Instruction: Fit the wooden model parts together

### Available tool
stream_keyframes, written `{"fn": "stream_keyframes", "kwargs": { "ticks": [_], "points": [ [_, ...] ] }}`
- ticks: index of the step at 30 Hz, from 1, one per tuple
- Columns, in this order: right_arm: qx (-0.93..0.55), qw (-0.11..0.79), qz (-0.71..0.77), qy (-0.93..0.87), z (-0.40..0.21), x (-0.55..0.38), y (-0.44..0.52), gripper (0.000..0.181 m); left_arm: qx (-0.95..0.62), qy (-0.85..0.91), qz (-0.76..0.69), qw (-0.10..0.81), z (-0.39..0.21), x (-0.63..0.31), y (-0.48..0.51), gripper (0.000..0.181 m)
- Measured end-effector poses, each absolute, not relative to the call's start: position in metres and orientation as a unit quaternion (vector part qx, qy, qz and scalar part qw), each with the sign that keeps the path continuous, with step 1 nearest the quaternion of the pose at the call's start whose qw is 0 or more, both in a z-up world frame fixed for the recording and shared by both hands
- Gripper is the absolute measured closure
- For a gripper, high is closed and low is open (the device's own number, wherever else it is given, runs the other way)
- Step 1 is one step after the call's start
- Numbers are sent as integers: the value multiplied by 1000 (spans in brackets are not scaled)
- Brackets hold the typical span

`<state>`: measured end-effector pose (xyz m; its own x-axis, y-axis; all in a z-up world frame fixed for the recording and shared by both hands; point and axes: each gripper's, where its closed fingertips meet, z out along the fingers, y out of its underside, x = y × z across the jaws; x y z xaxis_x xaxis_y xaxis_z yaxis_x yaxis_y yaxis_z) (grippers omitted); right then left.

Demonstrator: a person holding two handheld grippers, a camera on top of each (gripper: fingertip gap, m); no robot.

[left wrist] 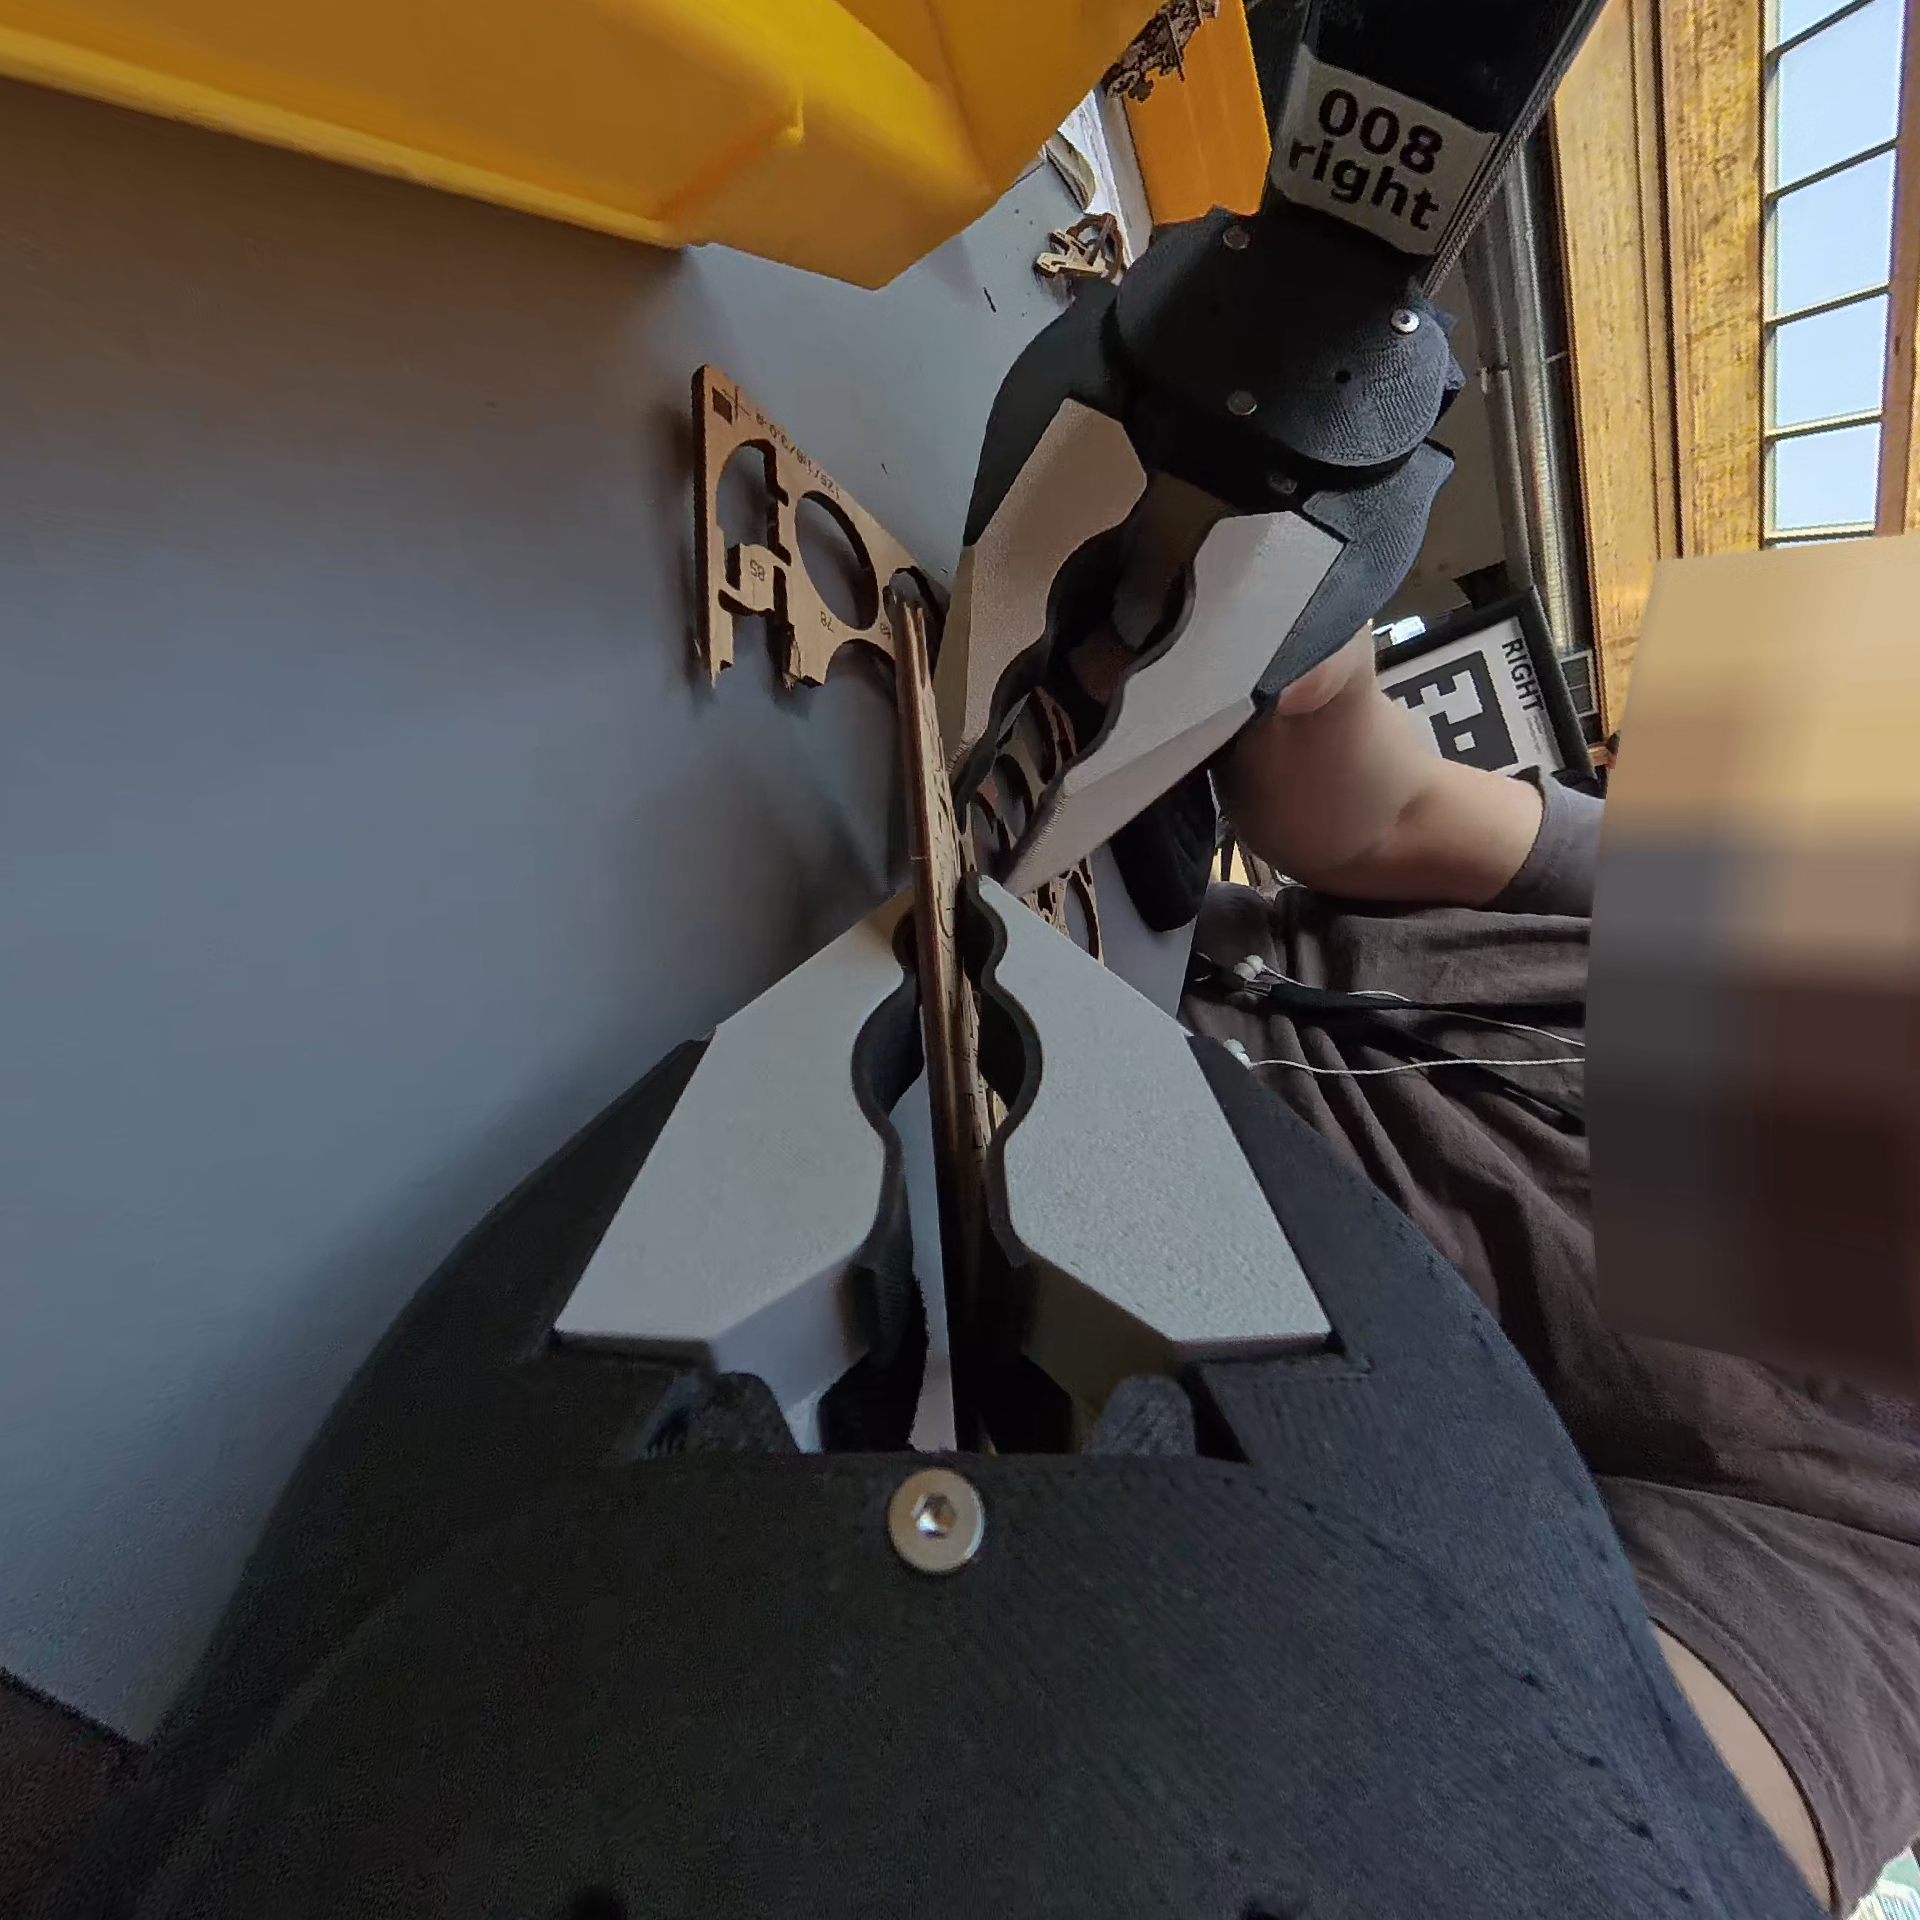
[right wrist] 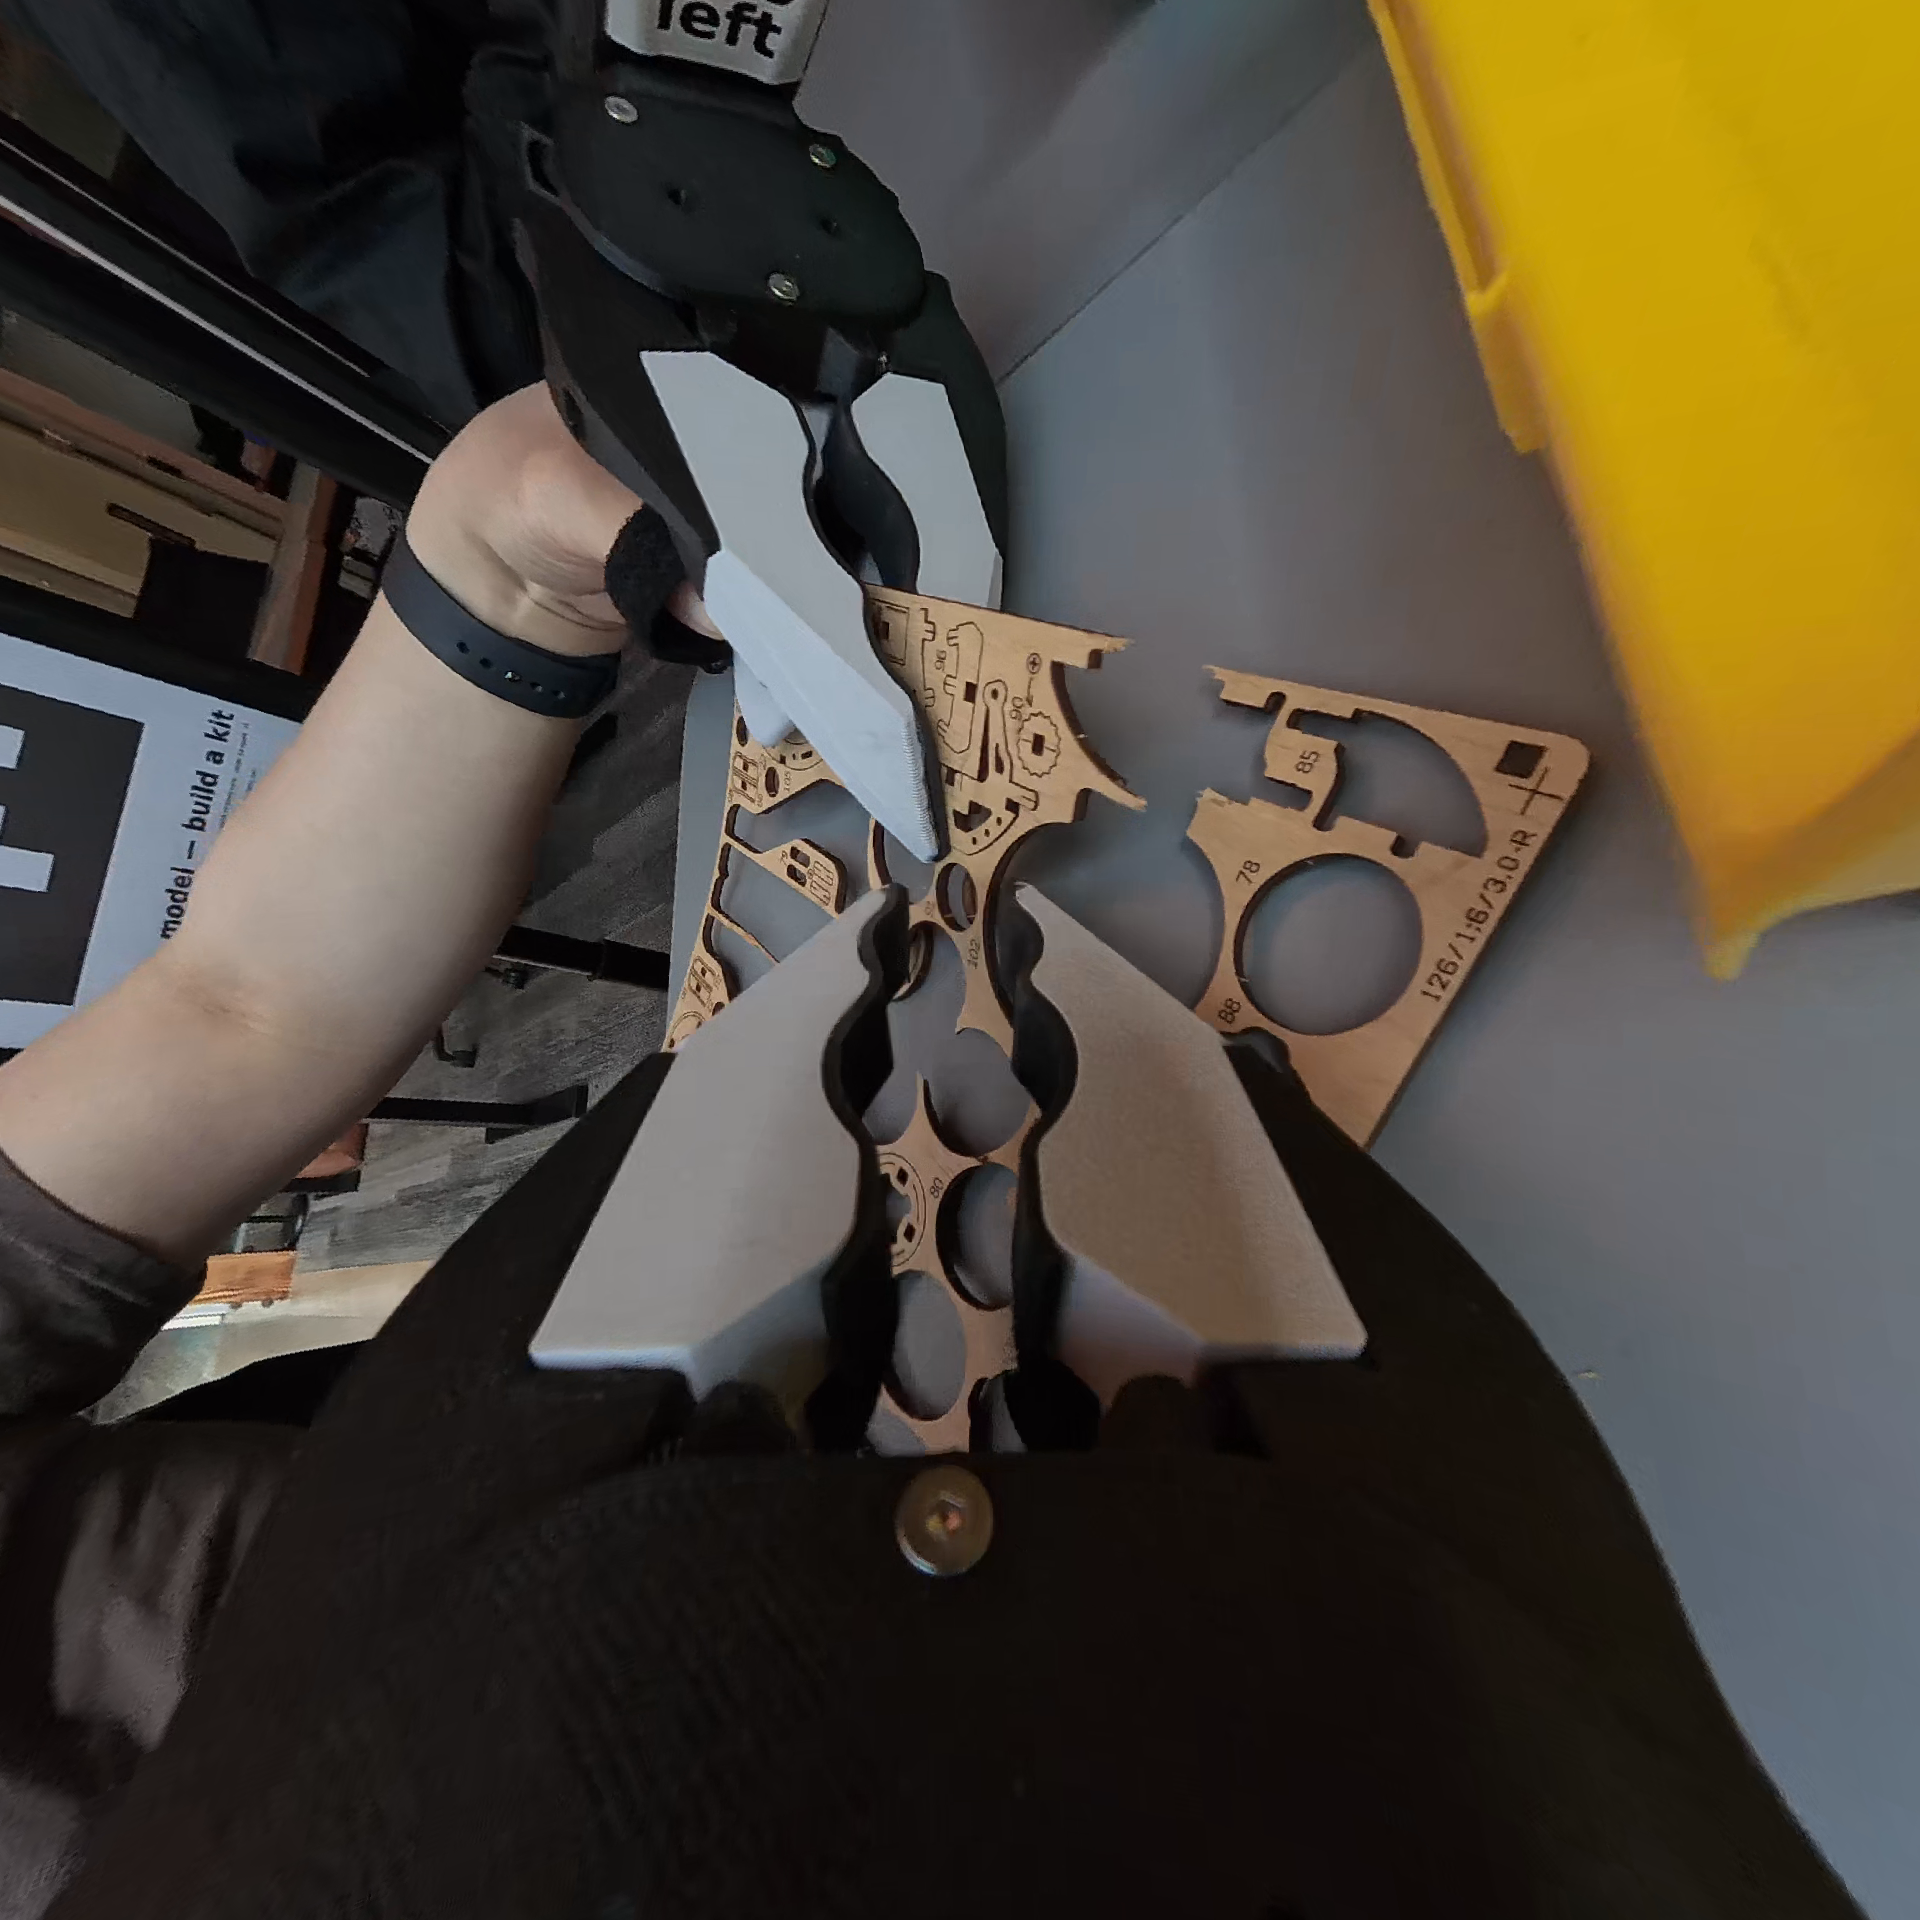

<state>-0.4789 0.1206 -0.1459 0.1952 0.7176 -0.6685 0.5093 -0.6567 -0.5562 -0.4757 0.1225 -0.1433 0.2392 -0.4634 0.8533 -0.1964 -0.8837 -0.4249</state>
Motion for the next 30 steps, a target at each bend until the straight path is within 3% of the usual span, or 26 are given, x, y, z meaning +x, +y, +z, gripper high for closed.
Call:
{"fn": "stream_keyframes", "kwargs": {
  "ticks": [2,8,19,25,30],
  "points": [
    [-757,133,497,-403,-136,-478,124,159,-777,208,-583,114,-143,-477,123,181],
    [-728,204,516,-403,-106,-472,130,170,-773,209,-587,118,-140,-477,123,180],
    [-654,313,549,-416,-73,-455,139,169,-748,201,-608,171,-123,-490,126,179],
    [-674,290,526,-429,-89,-449,145,165,-780,206,-570,155,-138,-486,128,174],
    [-671,262,496,-485,-102,-456,129,165,-794,202,-537,199,-138,-490,137,160]
  ]
}}
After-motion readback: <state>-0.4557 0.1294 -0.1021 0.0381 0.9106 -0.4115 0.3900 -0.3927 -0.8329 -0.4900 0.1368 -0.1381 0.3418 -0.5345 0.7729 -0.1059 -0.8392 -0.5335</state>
